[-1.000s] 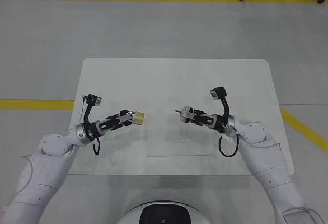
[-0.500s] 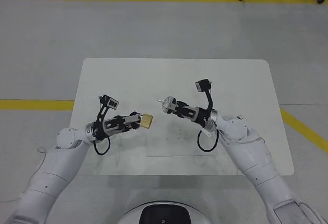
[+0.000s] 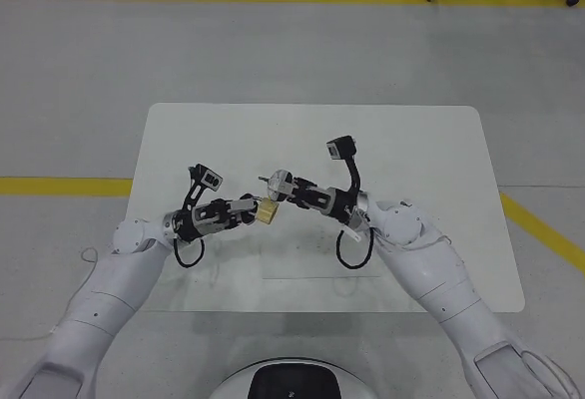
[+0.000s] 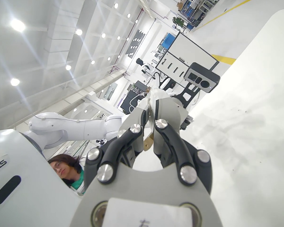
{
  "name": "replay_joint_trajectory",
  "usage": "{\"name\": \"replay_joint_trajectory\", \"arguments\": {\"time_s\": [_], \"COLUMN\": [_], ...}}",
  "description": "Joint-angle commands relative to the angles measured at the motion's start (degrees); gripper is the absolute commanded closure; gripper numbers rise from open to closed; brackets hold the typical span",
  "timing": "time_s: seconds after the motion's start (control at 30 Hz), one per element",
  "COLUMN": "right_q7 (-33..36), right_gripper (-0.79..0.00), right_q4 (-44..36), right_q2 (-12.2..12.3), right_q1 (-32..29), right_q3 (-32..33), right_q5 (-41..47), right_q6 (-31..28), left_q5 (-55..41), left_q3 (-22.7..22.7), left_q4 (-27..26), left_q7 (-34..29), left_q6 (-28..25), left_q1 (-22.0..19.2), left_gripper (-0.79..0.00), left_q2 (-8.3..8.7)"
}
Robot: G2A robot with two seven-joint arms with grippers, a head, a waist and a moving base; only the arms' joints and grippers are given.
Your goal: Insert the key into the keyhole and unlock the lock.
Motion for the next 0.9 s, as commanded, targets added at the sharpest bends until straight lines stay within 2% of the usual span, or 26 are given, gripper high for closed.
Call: {"name": "replay_joint_trajectory", "arguments": {"time_s": [0.0,0.17,0.33,0.43,0.57,0.7,0.8,0.87], "right_q7": [4.1,11.1,7.8,2.9,-4.0,-9.4,-11.0,-11.0], "right_gripper": [0.000,0.000,0.000,0.000,0.000,0.000,0.000,0.000], "right_q4": [0.2,0.4,-0.9,-2.2,-6.5,-12.8,-17.5,-17.5], "right_q2": [-0.1,-0.2,0.3,0.8,1.3,1.8,2.2,2.2], "right_q1": [0.3,1.0,-0.6,-2.2,-5.2,-8.9,-11.5,-11.5], "right_q3": [-0.8,-0.7,3.2,5.9,8.9,11.5,13.2,13.2], "right_q5": [2.9,8.2,9.5,3.7,-4.9,-11.9,-14.9,-14.9], "right_q6": [1.5,2.7,-2.4,-5.5,-5.5,-3.3,-1.2,-1.2], "left_q5": [-0.2,-2.2,-7.2,-10.4,-14.7,-16.4,-16.6,-16.5], "left_q3": [-0.1,-0.5,-0.4,0.9,3.0,5.6,7.0,7.5], "left_q4": [0.4,1.2,3.7,6.5,9.2,11.1,12.7,13.9], "left_q7": [0.0,-1.2,-5.1,-7.6,-10.2,-12.5,-12.5,-12.5], "left_q6": [0.0,1.2,5.3,12.3,22.0,27.1,28.5,28.3], "left_q1": [-0.2,-0.5,-1.2,-3.0,-5.9,-8.7,-10.4,-11.1], "left_gripper": [0.000,0.000,0.000,0.000,0.000,0.000,0.000,0.000], "left_q2": [-0.19,-0.68,-1.47,-2.24,-3.66,-5.21,-6.10,-6.49]}}
